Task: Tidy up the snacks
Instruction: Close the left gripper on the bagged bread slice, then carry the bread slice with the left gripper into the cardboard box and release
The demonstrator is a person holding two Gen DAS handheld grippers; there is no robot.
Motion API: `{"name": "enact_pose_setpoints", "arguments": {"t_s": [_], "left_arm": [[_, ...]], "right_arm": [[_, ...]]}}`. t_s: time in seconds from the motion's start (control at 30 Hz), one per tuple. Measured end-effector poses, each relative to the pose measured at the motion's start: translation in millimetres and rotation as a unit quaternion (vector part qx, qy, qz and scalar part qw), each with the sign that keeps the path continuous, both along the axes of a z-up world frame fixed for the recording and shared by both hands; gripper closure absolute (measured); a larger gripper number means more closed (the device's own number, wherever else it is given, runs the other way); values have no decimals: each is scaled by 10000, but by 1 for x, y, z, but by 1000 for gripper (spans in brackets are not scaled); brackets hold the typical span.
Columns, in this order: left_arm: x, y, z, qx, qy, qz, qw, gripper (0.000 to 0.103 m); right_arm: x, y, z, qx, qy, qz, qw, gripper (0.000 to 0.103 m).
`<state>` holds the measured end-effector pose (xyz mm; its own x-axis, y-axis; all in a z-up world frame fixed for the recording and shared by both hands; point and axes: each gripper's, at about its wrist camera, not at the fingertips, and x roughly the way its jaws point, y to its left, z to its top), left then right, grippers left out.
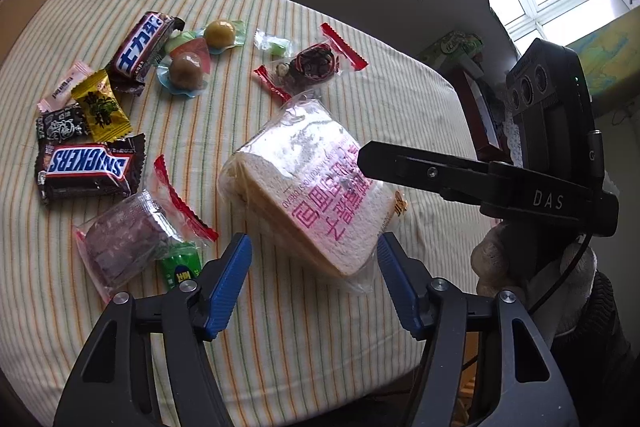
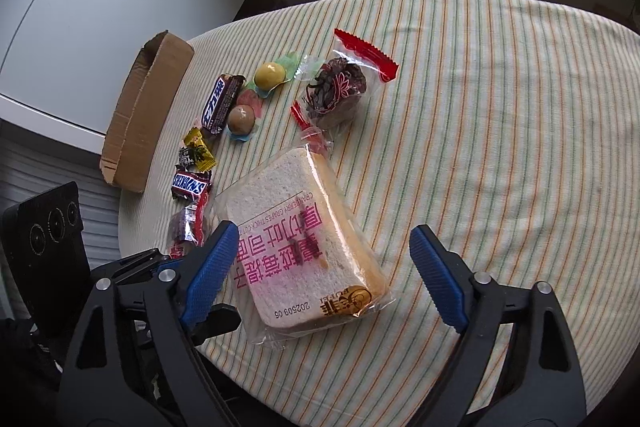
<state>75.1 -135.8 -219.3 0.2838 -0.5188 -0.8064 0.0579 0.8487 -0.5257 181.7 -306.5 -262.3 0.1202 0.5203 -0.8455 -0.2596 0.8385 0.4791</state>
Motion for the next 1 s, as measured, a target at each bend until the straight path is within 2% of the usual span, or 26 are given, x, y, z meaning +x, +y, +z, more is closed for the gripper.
{"name": "enact_pose_setpoints", "arguments": {"t_s": [0.1, 0.2, 0.37, 0.43, 0.63, 1.0], "left_arm": [[5, -2, -8, 54, 34, 51, 10000, 43], [8, -7, -17, 9, 129, 56, 9999, 47], [14, -10, -25, -158, 177, 107, 9997, 48], [18, -14, -24, -80, 102, 70, 9999, 50], [21, -22, -16, 209, -137, -93, 9996, 50], [9, -9, 12, 216, -444, -123, 9987, 50]], "right_arm": [[3, 2, -7, 90, 127, 91, 9998, 15], [4, 4, -18, 146, 374, 162, 9991, 30], [-2, 13, -18, 258, 399, 331, 9983, 32], [-6, 17, -16, 196, 332, 410, 9984, 33], [-13, 10, -11, 277, 299, 202, 9990, 42], [-24, 19, 25, 345, 93, 124, 9993, 43]]}}
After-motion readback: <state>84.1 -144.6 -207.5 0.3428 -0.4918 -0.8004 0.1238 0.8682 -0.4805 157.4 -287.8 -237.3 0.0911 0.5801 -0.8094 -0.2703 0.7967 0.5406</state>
